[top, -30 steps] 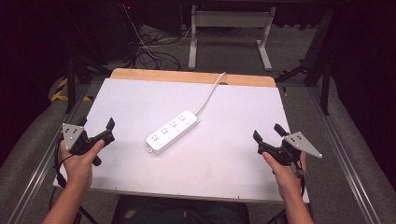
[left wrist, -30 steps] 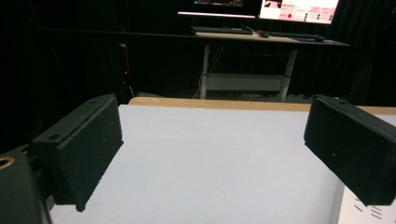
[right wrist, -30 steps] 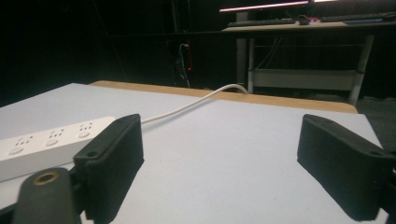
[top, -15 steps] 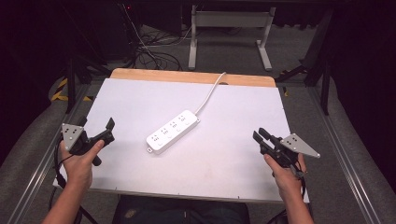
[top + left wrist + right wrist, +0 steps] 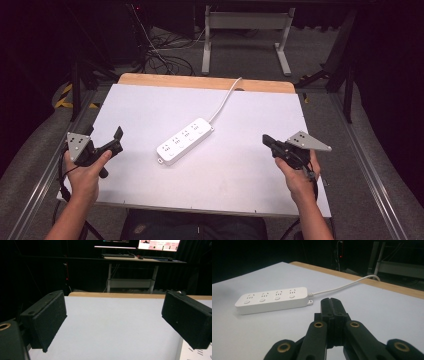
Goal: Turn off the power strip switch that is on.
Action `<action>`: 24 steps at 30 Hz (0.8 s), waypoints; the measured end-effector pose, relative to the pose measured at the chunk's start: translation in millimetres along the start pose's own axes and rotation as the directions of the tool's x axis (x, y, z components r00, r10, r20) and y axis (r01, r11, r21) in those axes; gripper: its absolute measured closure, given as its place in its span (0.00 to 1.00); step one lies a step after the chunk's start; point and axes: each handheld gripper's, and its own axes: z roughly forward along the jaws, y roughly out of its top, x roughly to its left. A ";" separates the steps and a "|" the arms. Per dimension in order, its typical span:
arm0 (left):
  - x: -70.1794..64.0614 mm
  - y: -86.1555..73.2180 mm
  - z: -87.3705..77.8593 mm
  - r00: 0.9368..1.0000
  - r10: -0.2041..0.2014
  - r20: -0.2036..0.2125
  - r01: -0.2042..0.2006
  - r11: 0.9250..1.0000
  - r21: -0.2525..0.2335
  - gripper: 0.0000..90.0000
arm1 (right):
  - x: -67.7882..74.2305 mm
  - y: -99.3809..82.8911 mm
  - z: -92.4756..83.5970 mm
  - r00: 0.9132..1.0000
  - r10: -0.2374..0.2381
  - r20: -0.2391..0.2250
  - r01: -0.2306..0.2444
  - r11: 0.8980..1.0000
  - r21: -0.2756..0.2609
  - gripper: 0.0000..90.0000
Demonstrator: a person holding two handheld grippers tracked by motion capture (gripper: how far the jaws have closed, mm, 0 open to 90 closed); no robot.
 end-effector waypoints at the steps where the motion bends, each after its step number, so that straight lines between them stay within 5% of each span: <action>1: -0.1 -0.1 0.1 1.000 0.002 0.001 -0.002 1.000 0.001 0.07 | 2.5 3.6 3.2 1.000 -0.004 0.002 0.004 1.000 0.010 1.00; 6: 0.1 -0.3 0.3 1.000 0.000 0.003 0.000 1.000 0.002 0.07 | 16.7 23.7 22.8 0.998 -0.055 -0.016 0.055 0.997 0.046 1.00; 12: 0.8 0.2 0.1 1.000 0.018 -0.006 -0.018 1.000 -0.002 0.08 | 26.3 41.5 50.8 0.996 -0.044 -0.075 0.050 0.996 0.077 1.00; 17: 1.2 -0.2 -1.1 1.000 0.018 -0.006 -0.018 1.000 -0.001 0.08 | 43.0 45.2 88.0 0.990 -0.089 -0.112 0.109 0.977 0.183 1.00; 24: 0.8 -1.6 -1.5 1.000 0.023 -0.003 -0.023 1.000 0.006 0.08 | 58.5 55.9 120.0 0.978 -0.142 -0.154 0.173 0.962 0.211 1.00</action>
